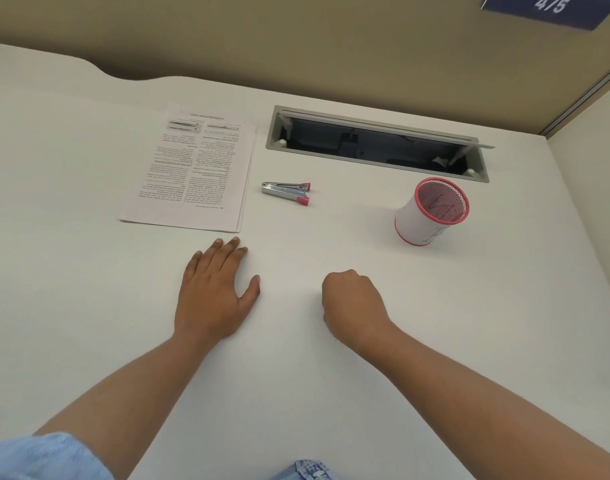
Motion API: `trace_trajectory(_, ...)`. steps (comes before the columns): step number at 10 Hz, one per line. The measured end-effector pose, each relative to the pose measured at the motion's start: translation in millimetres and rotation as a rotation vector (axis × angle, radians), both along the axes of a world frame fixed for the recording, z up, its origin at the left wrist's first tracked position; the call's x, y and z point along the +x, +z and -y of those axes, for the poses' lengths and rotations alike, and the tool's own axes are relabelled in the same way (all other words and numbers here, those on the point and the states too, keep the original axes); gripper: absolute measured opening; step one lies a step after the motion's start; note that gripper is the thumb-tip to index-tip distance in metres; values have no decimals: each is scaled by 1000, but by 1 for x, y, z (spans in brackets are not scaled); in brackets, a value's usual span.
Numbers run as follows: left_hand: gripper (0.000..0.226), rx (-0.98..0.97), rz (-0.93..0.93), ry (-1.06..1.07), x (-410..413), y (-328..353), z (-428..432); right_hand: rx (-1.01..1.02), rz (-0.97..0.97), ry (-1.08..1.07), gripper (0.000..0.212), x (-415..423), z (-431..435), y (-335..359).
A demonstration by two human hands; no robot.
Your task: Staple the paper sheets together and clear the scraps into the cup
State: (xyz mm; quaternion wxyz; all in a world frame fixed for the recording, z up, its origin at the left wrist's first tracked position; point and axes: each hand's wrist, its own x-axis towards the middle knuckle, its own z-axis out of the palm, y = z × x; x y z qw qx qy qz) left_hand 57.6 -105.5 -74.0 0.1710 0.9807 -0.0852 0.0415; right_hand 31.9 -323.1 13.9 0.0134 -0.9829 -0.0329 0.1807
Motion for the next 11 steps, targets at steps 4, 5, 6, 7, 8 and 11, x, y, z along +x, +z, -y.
trace_trajectory(4,61,-14,4,-2,0,1,0,785,39,-666,10,15,49,6)
trace_trajectory(5,62,-6,-7,-3,0,0,0,864,178,-679,17,29,76,44)
trace_trajectory(6,62,3,-7,-5,0,0,0,735,359,-651,12,53,108,79)
trace_trajectory(7,62,-8,10,-4,0,-1,0,474,436,-620,10,78,140,98)
trace_trajectory(8,62,-11,1,-2,2,0,0,250,346,-543,9,96,157,89)
trace_trajectory(11,63,-15,-9,-8,1,0,0,120,425,-492,27,100,162,74)
